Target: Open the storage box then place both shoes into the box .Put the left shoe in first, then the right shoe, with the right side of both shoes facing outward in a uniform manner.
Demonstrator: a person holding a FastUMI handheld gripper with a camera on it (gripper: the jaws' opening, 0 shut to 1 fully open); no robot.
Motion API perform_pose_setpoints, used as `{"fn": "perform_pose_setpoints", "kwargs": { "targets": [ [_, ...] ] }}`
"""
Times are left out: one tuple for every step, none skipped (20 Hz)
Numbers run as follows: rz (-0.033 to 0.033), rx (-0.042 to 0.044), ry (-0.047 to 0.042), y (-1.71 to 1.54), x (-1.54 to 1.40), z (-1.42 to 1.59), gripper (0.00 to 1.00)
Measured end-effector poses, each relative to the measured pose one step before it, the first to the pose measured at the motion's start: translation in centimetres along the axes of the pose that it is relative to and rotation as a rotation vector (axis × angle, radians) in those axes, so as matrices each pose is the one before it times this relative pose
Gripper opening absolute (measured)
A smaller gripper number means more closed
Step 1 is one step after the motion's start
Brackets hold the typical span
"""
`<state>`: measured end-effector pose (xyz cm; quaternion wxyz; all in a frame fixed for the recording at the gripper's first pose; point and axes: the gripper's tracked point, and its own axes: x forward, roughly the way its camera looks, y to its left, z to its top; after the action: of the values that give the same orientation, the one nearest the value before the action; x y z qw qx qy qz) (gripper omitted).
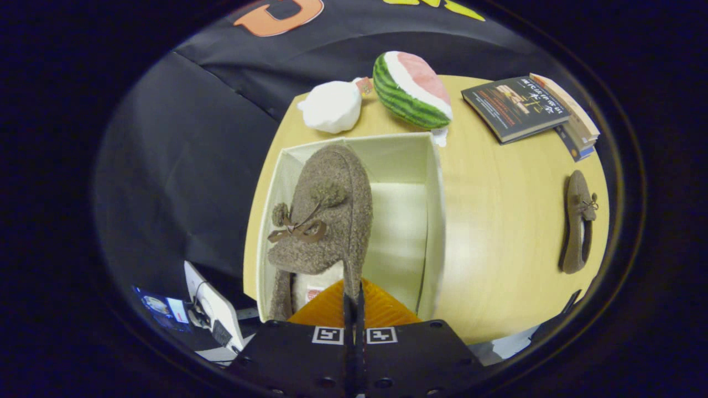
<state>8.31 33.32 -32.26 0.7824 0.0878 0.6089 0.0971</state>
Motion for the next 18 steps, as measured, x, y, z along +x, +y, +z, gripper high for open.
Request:
{"fn": "perform_pose_setpoints", "kwargs": {
  "targets": [
    [-0.01647,0.00846,0.00913,0.528,1.237,0.128,0.01],
    [-0.01364,0.00828,0.01154,0.580,1.340,0.097,0.01],
    [-0.01734,0.00896,0.01111,0.438,1.242,0.161,0.01],
    [-0.02602,0.01745,0.01054,0.017,1.226,0.089,0.01],
    [-0.02928,0.01193,0.01559,-0.043,1.219,0.120,0.01],
    [-0.03452,0.00299,0.02226,-0.007,1.380,-0.214,0.01],
    [-0.02277,-0.00664,0.01439,0.091,1.012,-0.101,0.01],
    [-0.01259,-0.01022,0.00463,0.072,1.117,0.077,0.00],
    [-0.01429,-0.00837,0.00152,-0.067,0.688,0.016,0.00],
    [-0.01181,0.01369,0.01445,0.008,0.276,-0.366,0.00],
    [-0.00402,0.01209,0.01792,0.290,0.216,-0.224,0.00],
    [-0.01233,-0.00479,0.01633,-0.122,0.144,0.131,0.01],
    [-0.00955,-0.01110,0.00320,0.033,0.015,0.179,0.01],
    [-0.00549,-0.01259,0.00166,0.080,0.009,0.010,0.01],
    [0.00768,-0.00639,0.00345,0.147,0.070,-0.262,0.03],
    [0.00091,0.00221,0.00615,-0.037,0.122,-0.227,0.06],
    [0.01532,0.01136,-0.00830,0.084,-0.039,0.114,0.06],
    [0.01688,0.01039,-0.01228,0.171,-0.529,0.266,0.16]
  ]
}}
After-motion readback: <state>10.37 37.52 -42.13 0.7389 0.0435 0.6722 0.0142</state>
